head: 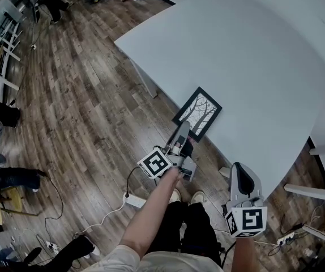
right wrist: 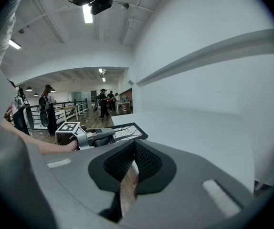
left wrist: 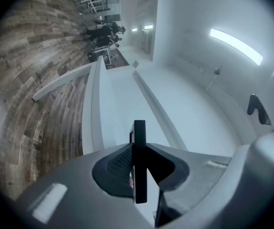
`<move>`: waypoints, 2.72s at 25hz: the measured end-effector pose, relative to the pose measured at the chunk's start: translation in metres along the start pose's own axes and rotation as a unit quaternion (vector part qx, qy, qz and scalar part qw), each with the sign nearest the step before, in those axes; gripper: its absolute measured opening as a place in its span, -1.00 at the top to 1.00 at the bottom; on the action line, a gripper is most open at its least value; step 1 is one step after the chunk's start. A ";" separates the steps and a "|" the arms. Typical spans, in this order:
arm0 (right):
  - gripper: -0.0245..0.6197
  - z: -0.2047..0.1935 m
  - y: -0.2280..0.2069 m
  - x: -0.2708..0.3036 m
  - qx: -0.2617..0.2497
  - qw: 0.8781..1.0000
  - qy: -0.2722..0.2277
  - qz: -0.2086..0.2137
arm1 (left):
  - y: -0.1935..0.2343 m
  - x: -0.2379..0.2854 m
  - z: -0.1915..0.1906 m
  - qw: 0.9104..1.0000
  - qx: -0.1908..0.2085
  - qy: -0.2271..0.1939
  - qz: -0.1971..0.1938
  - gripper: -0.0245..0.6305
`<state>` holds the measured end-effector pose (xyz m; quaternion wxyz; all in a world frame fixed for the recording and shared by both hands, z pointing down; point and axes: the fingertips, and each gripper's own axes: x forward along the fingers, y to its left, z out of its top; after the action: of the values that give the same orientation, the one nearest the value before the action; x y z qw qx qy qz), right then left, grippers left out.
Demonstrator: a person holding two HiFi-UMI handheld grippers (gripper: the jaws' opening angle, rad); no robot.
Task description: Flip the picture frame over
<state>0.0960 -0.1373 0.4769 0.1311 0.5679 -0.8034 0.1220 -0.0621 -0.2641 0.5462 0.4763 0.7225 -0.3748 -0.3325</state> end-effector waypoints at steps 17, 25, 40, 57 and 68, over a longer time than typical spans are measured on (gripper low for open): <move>0.85 0.005 0.008 0.001 -0.002 1.000 -0.007 0.003 | -0.055 0.004 0.033 0.970 0.240 0.017 0.021 0.70; 0.85 0.005 0.009 -0.002 -0.002 1.000 -0.007 0.004 | -0.081 0.010 0.028 0.901 0.429 0.055 0.043 0.70; 0.85 0.000 0.004 -0.005 0.004 1.000 -0.005 -0.002 | -0.087 0.019 -0.006 0.702 0.697 0.144 0.029 0.70; 0.85 -0.004 -0.003 -0.010 0.006 1.000 -0.005 -0.007 | -0.049 0.008 -0.064 0.424 0.869 0.247 -0.058 0.70; 0.85 -0.010 -0.001 -0.008 0.010 1.000 0.000 -0.009 | -0.019 -0.004 -0.093 0.281 0.919 0.259 -0.096 0.70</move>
<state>0.0999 -0.1273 0.4832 0.1263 0.5761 -0.7972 0.1289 0.0179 -0.2150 0.5585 -0.4656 0.7625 -0.2184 0.3925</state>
